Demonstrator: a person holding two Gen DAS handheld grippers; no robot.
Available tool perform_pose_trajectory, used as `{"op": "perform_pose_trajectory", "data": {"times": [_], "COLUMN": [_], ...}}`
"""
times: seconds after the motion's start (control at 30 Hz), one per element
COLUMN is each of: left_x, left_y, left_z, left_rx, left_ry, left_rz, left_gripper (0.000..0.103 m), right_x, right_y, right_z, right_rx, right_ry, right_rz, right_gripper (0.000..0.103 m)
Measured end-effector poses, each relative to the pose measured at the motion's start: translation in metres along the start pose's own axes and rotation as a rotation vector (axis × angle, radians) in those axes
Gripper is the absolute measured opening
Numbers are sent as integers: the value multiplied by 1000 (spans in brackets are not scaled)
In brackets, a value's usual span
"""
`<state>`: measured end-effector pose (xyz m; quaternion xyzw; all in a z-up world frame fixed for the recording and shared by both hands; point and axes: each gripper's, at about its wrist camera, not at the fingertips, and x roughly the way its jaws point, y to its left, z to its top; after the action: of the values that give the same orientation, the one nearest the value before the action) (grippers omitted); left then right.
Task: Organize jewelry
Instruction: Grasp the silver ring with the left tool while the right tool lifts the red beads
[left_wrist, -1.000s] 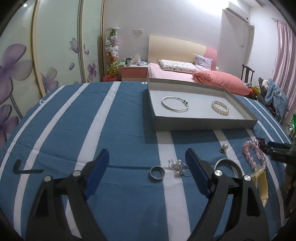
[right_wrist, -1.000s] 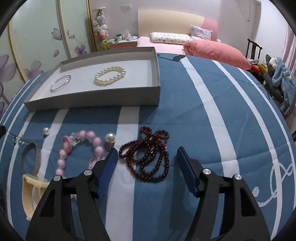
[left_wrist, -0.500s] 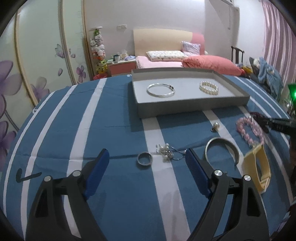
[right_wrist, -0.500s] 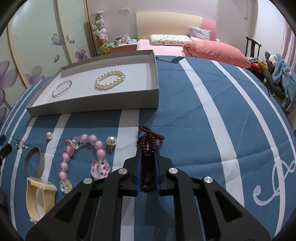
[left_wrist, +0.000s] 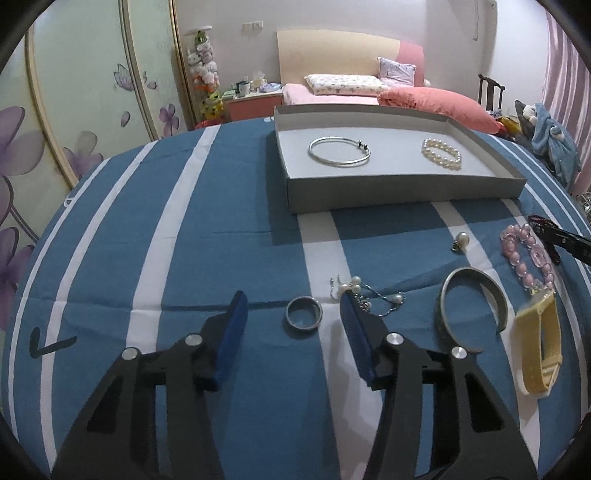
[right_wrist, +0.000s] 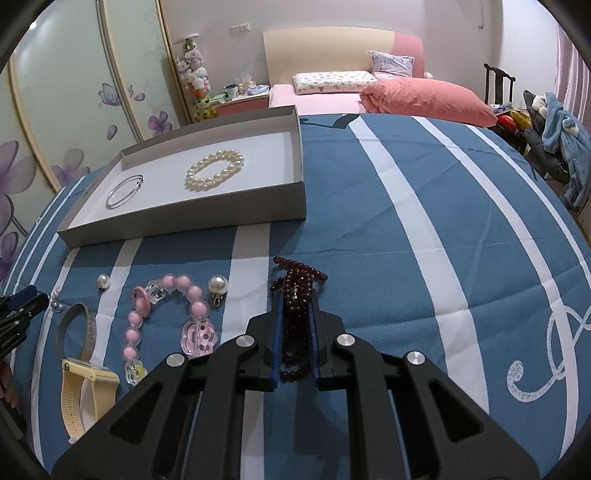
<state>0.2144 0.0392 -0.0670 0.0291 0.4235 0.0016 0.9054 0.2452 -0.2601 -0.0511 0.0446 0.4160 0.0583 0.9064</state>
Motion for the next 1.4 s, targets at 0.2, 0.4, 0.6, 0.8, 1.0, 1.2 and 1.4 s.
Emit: {"op": "perform_pose_trajectory", "data": {"times": [0.2,0.4,0.6,0.8,1.0,1.2,1.4], "left_x": [6,6,2,-9,-30,-51,-69], "left_y": [-3,-7,1,6,7,8,9], "left_z": [2,2,0,2,9,15,22], "left_rx": [15,25,-13,-27,-44,-63,-79], "left_ry": [22,19,16,-32,-118,-198,-272], "left_rz": [-7,-11,-19,-16,-24,-43,-62], "left_gripper": [36,22,22,22,22,22,22], "right_x": [-2,-6,-17,-38,-64,-89,-110], "right_y": [0,2,2,5,12,21,30], "right_z": [0,-1,1,9,18,25,26], "right_rx": [-3,-1,5,-1,-18,-36,-57], "right_ry": [-5,-22,-56,-123,-210,-291,-362], "right_rz": [6,22,42,57,78,114,141], "right_gripper": [12,12,12,12,12,12,12]}}
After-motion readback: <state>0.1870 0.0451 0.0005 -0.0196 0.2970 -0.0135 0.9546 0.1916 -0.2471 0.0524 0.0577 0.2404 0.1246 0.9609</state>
